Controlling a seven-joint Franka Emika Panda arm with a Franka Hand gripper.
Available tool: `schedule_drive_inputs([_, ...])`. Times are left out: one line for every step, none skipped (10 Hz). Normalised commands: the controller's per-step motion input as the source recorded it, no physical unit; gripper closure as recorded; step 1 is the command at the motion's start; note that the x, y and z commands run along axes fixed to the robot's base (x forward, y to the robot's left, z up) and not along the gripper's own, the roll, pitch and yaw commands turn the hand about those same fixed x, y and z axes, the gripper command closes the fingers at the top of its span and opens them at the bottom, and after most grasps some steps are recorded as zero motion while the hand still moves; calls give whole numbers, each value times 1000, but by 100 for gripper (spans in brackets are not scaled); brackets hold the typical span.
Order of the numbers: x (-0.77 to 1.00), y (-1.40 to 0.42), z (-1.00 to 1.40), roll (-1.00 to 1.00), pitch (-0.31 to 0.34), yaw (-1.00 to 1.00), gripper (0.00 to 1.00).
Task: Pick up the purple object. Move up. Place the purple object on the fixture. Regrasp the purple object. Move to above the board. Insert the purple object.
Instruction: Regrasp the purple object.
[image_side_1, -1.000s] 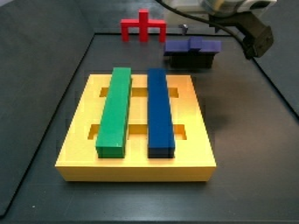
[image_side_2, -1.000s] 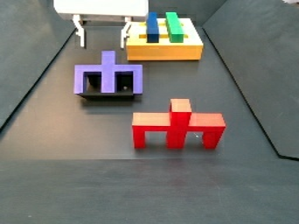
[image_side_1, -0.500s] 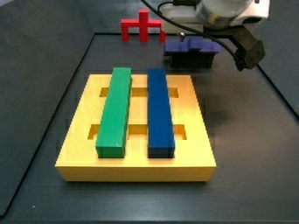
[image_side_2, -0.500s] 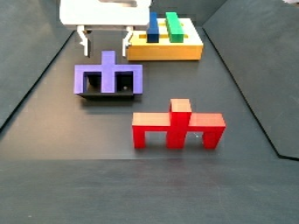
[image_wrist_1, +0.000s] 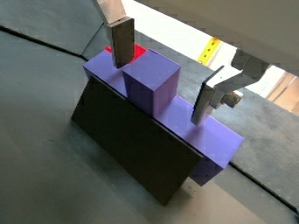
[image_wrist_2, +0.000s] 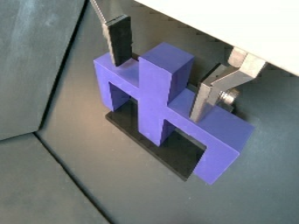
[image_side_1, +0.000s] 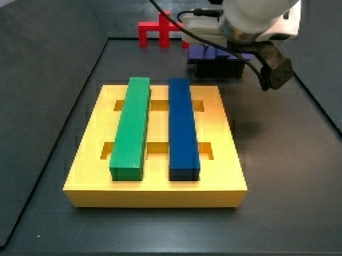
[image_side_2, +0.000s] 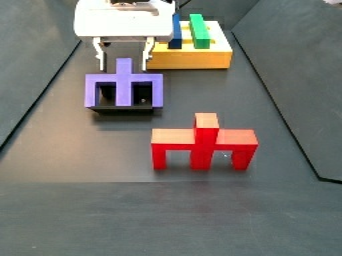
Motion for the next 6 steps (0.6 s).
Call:
schedule_drive_inputs([71, -51, -137, 354, 71, 0, 0])
schedule_drive_inputs([20, -9, -114, 303, 40, 0, 0])
schedule_drive_inputs([0, 0, -3, 131, 31, 0, 0])
schedule_drive_inputs([0, 17, 0, 0, 0, 0, 0])
schedule_drive_inputs([-31, 171, 54, -283, -17, -20, 0])
schedule_drive_inputs([-51, 51, 0, -100, -77, 0, 0])
